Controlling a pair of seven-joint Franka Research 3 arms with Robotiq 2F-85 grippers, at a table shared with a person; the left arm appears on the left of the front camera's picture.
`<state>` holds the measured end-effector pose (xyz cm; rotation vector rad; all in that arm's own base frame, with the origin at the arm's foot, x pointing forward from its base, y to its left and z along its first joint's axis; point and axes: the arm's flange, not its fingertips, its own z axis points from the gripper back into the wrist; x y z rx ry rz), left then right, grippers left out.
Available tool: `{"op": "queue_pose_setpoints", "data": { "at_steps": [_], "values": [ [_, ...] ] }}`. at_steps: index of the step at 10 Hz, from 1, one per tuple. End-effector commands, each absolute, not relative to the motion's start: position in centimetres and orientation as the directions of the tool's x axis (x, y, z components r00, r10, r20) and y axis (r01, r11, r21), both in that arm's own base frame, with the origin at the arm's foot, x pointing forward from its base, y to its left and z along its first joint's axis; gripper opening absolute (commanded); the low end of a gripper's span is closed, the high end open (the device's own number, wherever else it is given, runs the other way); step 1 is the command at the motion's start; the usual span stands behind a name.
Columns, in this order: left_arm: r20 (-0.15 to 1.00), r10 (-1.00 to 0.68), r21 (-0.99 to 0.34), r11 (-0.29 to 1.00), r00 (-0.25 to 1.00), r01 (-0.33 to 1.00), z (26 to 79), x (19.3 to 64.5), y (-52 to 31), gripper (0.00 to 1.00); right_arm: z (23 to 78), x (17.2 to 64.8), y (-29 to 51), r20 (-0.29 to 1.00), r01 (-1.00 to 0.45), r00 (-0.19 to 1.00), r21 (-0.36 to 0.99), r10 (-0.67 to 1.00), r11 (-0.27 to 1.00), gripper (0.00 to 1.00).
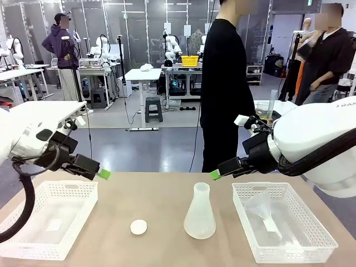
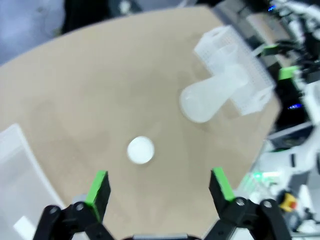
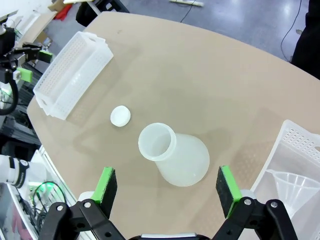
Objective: Prepare the solutions needed for the experiment.
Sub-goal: Pick up the Plastic Funnel and insert it into the Big flask.
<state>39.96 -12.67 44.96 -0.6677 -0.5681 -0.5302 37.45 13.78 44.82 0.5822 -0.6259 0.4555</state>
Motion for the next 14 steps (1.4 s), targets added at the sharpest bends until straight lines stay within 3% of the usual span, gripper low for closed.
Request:
{"op": "queue_pose_setpoints", "data": {
  "at_steps": [1,6,9,11,14],
  "values": [
    [0.654,-0.209,-0.536,0.549,0.727,0.641,42.2,44.8,-12.2,1.0,44.0,39.6,13.1,0.624,-0.531,0.767,0.489,0.147,0.692,1.0],
    [0.67,-0.195,-0.65,0.313,0.717,0.693,39.1,45.7,-11.7,1.0,43.1,41.6,11.8,0.458,-0.377,0.875,0.848,-0.156,0.373,1.0],
    [0.466,-0.023,-0.857,0.239,0.885,0.457,40.0,43.9,-9.5,1.0,41.3,41.6,11.9,0.436,-0.376,0.888,0.871,-0.147,0.316,1.0],
    [0.25,0.037,-0.959,0.145,0.967,0.243,40.5,44.0,-7.7,1.0,40.5,42.0,11.8,0.47,-0.421,0.87,0.865,-0.148,0.272,1.0],
    [0.221,0.019,-0.975,-0.025,0.975,0.221,39.7,44.6,-5.8,1.0,39.6,42.5,11.1,0.441,-0.412,0.882,0.892,-0.165,0.184,1.0]
  ]
}}
